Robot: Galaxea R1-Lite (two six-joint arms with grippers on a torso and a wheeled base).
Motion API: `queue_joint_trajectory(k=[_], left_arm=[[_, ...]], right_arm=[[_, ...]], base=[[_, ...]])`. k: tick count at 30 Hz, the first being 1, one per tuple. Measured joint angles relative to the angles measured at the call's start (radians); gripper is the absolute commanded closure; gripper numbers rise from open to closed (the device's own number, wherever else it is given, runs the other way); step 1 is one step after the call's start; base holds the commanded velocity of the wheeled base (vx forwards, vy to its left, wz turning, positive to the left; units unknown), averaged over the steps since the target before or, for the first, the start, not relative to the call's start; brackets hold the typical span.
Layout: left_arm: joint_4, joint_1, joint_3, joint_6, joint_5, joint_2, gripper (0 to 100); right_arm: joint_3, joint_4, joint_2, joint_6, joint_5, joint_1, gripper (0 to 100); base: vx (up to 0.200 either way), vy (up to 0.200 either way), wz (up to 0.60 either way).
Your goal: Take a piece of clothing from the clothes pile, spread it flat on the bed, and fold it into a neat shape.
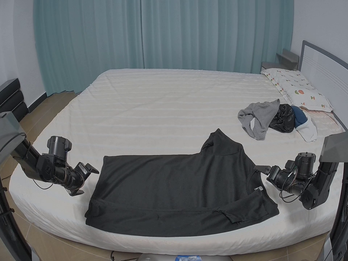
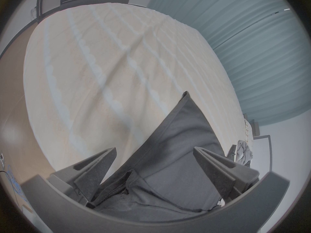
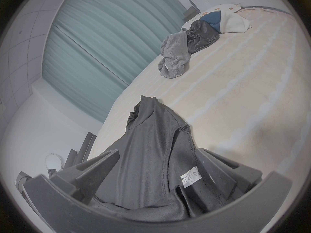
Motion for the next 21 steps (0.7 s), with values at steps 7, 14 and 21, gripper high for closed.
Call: queue_joint_trajectory(k=[7,14,21], left_arm=[[0.000,-0.007,-0.114,0.003,0.000,0.030,0],[-0.001,-0.021,-0.310,0.007,-0.013,0.131,0],[-0.020,-0.033,-0.552,0.039,-0.034,0.288,0]], right_arm=[[-0.004,0.000,0.000,0.015,0.021,0.004,0],[-0.005,0.000,0.011,0.027,0.033,0.005,0],[-0.010,0.007,0.024,0.035,0.053,0.004,0]], base=[[0.000,0.000,0.00],[0.000,0.000,0.00],[0.000,0.000,0.00]])
